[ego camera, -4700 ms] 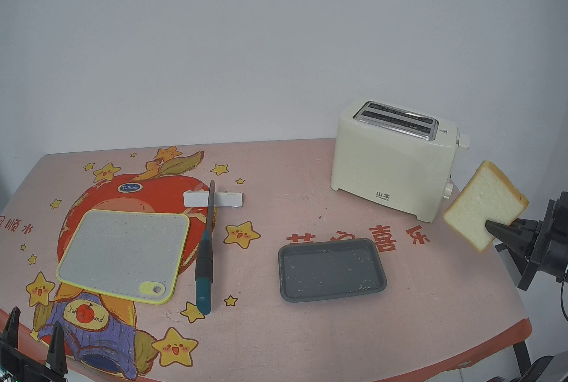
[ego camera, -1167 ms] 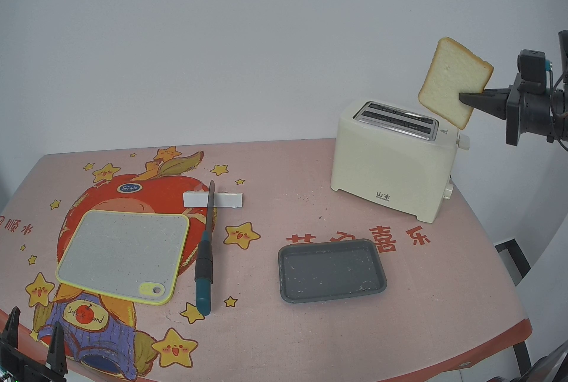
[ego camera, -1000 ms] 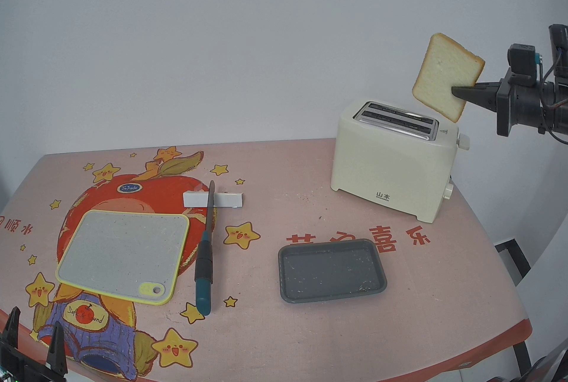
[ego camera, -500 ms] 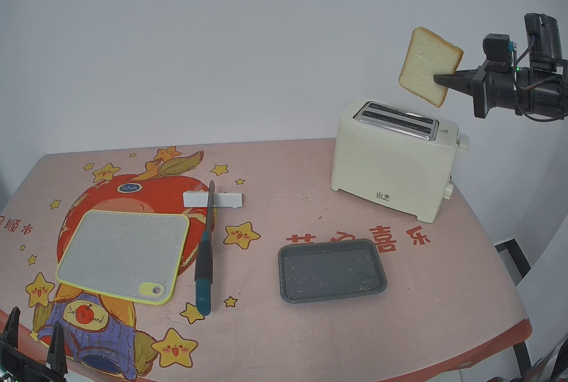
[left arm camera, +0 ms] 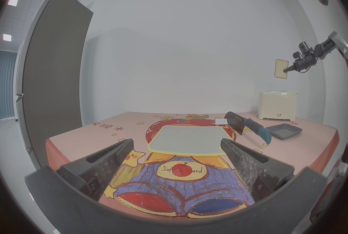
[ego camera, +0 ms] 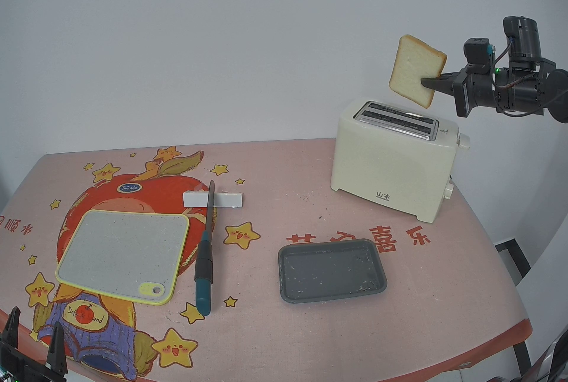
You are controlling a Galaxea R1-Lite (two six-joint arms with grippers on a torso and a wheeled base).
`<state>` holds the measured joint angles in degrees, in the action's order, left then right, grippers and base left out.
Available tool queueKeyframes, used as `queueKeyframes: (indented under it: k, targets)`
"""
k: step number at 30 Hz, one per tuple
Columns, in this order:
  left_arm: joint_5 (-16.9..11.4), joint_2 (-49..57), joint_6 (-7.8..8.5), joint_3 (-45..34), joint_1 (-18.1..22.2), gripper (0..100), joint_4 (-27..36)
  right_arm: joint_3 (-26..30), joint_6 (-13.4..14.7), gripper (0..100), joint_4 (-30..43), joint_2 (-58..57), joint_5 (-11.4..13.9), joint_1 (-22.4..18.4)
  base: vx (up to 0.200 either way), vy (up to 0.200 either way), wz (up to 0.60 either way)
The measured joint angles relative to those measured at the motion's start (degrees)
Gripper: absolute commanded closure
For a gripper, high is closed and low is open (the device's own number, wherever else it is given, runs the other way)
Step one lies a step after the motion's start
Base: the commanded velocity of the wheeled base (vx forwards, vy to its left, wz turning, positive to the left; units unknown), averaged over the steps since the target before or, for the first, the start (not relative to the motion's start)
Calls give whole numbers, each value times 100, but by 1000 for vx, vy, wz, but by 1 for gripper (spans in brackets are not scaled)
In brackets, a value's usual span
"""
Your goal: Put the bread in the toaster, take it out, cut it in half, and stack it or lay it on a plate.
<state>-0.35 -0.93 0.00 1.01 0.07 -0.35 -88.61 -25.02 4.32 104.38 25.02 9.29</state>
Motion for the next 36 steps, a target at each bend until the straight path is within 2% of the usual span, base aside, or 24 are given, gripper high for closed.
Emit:
queueKeyframes:
  k: [7, 11, 28, 36]
  targets:
    - [2, 0, 0, 0, 0, 0, 0, 22, -30, 100, 2, 166, 9, 18, 0, 0, 0]
    - [2, 0, 0, 0, 0, 0, 0, 99, -167, 100, 9, 210, 7, 22, 0, 0, 0]
    - [2, 0, 0, 0, 0, 0, 0, 534, -276, 100, -5, 224, 9, 38, 0, 0, 0]
    - [2, 0, 0, 0, 0, 0, -2, 549, -293, 100, -7, 224, -13, 22, 0, 0, 0]
